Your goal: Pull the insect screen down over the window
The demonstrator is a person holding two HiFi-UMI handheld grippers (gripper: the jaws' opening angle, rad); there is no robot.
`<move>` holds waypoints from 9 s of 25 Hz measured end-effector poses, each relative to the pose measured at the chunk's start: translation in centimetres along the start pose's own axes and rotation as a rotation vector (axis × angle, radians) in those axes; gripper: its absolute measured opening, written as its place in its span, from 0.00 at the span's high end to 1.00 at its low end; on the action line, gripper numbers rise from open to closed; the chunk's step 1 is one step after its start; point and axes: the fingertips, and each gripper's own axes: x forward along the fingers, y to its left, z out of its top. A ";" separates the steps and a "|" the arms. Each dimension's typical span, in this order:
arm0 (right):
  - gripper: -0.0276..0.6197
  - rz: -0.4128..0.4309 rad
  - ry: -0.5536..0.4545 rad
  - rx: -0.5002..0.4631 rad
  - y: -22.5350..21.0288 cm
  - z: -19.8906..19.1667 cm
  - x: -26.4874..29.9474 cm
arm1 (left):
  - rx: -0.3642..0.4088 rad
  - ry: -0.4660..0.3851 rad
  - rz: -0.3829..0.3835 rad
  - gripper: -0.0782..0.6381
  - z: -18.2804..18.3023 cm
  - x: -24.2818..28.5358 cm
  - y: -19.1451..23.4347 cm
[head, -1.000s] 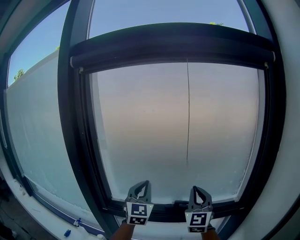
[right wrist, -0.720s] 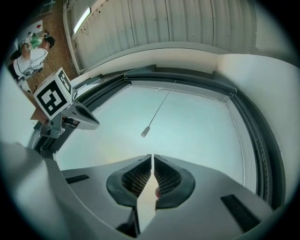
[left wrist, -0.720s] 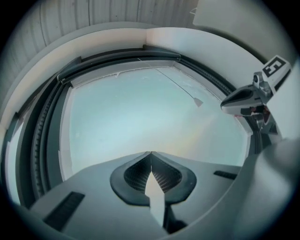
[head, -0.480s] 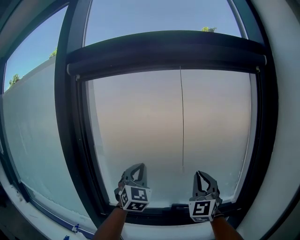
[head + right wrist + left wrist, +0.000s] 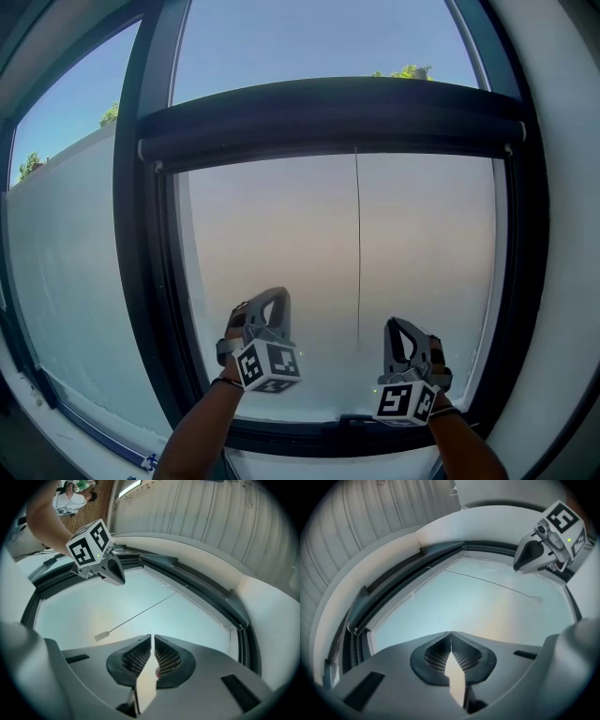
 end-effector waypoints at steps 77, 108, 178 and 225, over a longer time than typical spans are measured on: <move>0.54 -0.089 0.211 -0.807 -21.0 9.9 19.7 | 0.592 0.237 0.067 0.36 8.3 12.1 18.1; 0.49 -0.012 0.279 -0.789 -17.3 7.3 17.2 | 0.599 0.262 -0.012 0.36 6.0 9.5 14.4; 0.49 0.539 0.499 -0.709 -1.2 -3.5 3.1 | 0.520 0.469 -0.614 0.36 -4.8 -3.0 -3.6; 0.50 0.751 0.601 -0.674 3.1 -5.9 -1.7 | 0.508 0.498 -0.798 0.37 -7.2 -7.6 -8.0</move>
